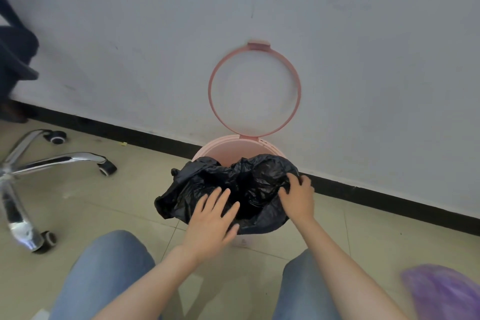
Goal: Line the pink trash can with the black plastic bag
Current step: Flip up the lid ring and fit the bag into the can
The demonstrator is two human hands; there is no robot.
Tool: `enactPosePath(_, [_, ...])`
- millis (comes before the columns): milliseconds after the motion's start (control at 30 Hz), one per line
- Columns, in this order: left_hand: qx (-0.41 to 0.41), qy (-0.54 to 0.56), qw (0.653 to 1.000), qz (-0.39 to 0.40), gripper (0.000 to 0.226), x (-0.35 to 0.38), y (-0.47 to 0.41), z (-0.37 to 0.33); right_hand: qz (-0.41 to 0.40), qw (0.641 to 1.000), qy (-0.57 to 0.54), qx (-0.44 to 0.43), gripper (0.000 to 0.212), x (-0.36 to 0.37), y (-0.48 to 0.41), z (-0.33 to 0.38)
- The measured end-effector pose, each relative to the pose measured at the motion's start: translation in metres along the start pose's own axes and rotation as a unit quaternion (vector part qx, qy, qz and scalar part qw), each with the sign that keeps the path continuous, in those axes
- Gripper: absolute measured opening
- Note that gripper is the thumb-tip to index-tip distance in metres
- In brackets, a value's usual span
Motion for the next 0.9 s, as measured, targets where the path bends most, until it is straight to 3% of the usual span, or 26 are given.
enactPosePath(133, [-0.096,-0.025,0.995,-0.013,0.043,-0.014,-0.028,0.025,0.115,0.99,-0.038,0.071,0.069,0.025,0.005,-0.007])
enactPosePath(233, [-0.14,-0.023,0.989,0.04,0.06,-0.004,-0.037,0.045,0.124,0.985,-0.089,0.076,0.073,0.024,0.006,-0.005])
enactPosePath(433, [-0.203,0.05,0.974,0.085,0.068,0.021,-0.031,0.071,0.163,0.981,-0.089,0.048,0.077,0.019,0.018,-0.007])
enactPosePath(633, [-0.275,0.18,0.934,0.139,0.067,0.041,-0.03,0.086,0.196,0.977,-0.08,0.025,0.076,0.021,0.035,-0.008])
enactPosePath(800, [-0.288,0.232,0.912,0.177,0.056,0.048,-0.039,0.1,0.223,0.974,-0.031,0.02,0.076,0.017,0.04,-0.014])
enactPosePath(900, [-0.283,0.223,0.923,0.135,0.054,0.039,-0.04,0.103,0.158,0.987,0.033,-0.011,0.06,0.008,0.037,-0.011])
Point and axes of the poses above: each hand's wrist, its own y-axis away from the middle knuckle, its own x-axis out of the palm, z = x × y, the point moved 4 cm from there along -y, towards the middle knuckle, and after that the axes turned 12 degrees about -y, right-handed, at the moved point
